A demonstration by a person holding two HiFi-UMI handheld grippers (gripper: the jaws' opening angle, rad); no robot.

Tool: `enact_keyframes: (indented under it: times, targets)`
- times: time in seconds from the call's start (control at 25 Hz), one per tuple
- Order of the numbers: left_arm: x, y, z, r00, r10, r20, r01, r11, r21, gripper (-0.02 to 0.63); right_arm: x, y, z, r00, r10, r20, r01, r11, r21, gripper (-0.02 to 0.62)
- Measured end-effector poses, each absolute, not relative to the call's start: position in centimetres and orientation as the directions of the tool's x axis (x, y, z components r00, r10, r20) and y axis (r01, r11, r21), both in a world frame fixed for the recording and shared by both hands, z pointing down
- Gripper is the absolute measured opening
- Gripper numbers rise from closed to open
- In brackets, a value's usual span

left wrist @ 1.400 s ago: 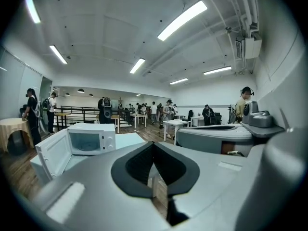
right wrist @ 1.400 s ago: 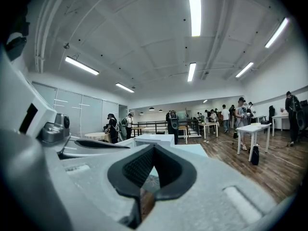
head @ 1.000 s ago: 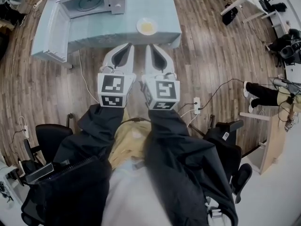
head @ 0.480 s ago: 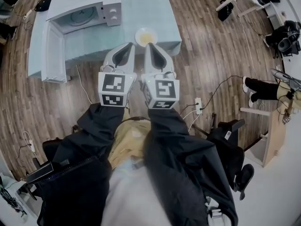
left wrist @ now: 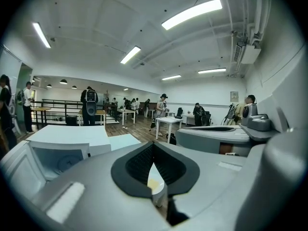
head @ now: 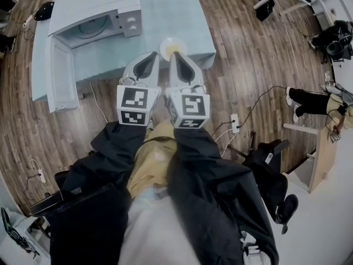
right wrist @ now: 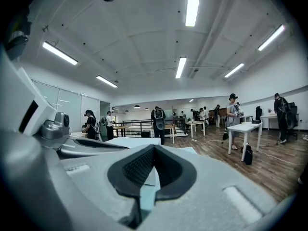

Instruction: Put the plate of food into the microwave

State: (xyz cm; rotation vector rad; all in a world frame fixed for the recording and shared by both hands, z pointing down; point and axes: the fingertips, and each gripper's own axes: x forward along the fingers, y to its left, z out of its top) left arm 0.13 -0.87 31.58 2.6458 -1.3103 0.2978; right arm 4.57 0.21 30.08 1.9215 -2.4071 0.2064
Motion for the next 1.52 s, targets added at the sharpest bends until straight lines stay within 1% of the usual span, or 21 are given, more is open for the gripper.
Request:
enact_keyframes:
  times: [0.2, 0.4, 0.72, 0.88, 1.12, 1.36, 1.52]
  targets:
    - [1.2, -2.6, 33.1, 0.581, -0.76, 0.291, -0.807, -0.584, 0.086, -0.003, 6.1, -1.6, 31.8, -0.228, -0.959, 0.168, -0.973, 0.217, -0.08, -0.005]
    - [3.0, -5.7, 34.8, 0.536, -0.782, 0.319, -0.839, -0.536, 0.096, -0.003, 7.6, -4.6, 33.8, -0.293, -0.935, 0.2, -0.955, 0.277, -0.102, -0.005]
    - [7.5, -11.5, 35.2, 0.467, -0.821, 0.328, -0.882, -0.461, 0.102, -0.003, 11.7, -10.3, 33.5, -0.394, -0.899, 0.19, -0.919, 0.383, -0.091, -0.005]
    - [9.3, -12.6, 37.6, 0.43, -0.82, 0.377, -0.901, -0.418, 0.117, -0.003, 14.2, -11.5, 35.7, -0.42, -0.877, 0.233, -0.907, 0.407, -0.104, -0.005]
    - [10.4, -12.8, 42.5, 0.406, -0.786, 0.466, -0.913, -0.374, 0.165, -0.003, 15.3, -12.3, 40.2, -0.444, -0.834, 0.328, -0.895, 0.433, -0.11, -0.005]
    - [9.9, -12.0, 48.9, 0.422, -0.7, 0.576, -0.906, -0.352, 0.235, -0.003, 15.7, -13.1, 44.3, -0.408, -0.81, 0.421, -0.91, 0.4, -0.113, -0.003]
    - [9.9, -11.3, 52.4, 0.448, -0.642, 0.622, -0.893, -0.349, 0.284, -0.003, 16.0, -13.0, 47.2, -0.387, -0.789, 0.477, -0.918, 0.38, -0.115, -0.003]
